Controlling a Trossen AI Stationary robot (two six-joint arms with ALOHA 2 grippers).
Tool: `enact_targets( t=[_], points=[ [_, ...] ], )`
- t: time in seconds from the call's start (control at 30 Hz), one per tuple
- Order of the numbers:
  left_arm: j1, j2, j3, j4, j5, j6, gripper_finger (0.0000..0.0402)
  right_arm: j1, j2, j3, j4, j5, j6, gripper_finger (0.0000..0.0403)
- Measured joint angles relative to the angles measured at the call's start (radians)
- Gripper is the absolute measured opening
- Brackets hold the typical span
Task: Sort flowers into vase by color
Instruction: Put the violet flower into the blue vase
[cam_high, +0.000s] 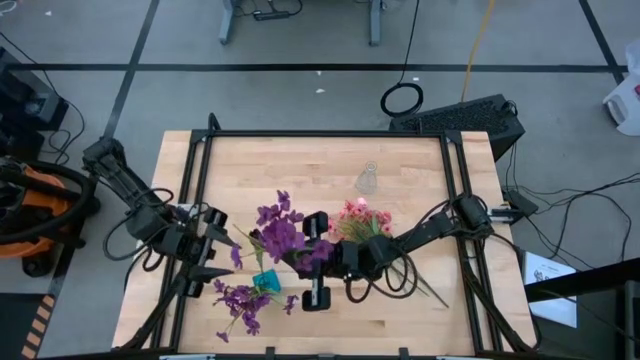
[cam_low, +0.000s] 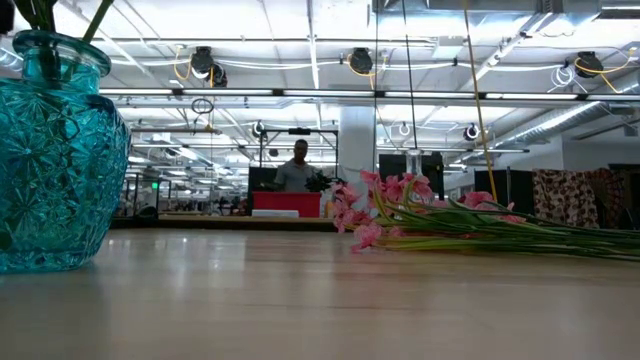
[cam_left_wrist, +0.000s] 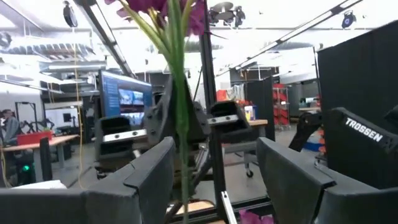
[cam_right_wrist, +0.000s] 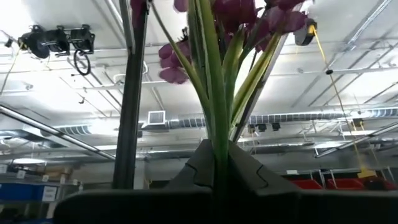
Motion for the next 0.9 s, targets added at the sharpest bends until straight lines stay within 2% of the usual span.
enact_targets(
  t=[0.2, 0.33, 0.47, 0.63, 0.9],
  points=[
    [0.000, 0.090, 0.051, -0.002, -0.009, 0.020, 0.0231, -0.020, 0.000, 0.000, -0.010, -0.004, 0.023, 0.0006],
    [0.006, 0.151, 0.103, -0.012, -0.071, 0.028, 0.0231, -0.024, 0.000, 0.037, -0.019, -0.005, 0.017, 0.0006],
    [0.036, 0.207, 0.149, -0.025, -0.143, 0.052, 0.0231, -0.024, -0.001, 0.102, -0.146, -0.052, -0.008, 0.0006],
    [0.073, 0.261, 0.188, -0.049, -0.137, 0.045, 0.0231, -0.019, -0.001, 0.158, -0.242, -0.057, -0.026, 0.0006],
    [0.120, 0.317, 0.215, -0.048, -0.111, 0.042, 0.0231, -0.025, 0.000, 0.161, -0.302, -0.057, -0.021, 0.0006]
  ],
)
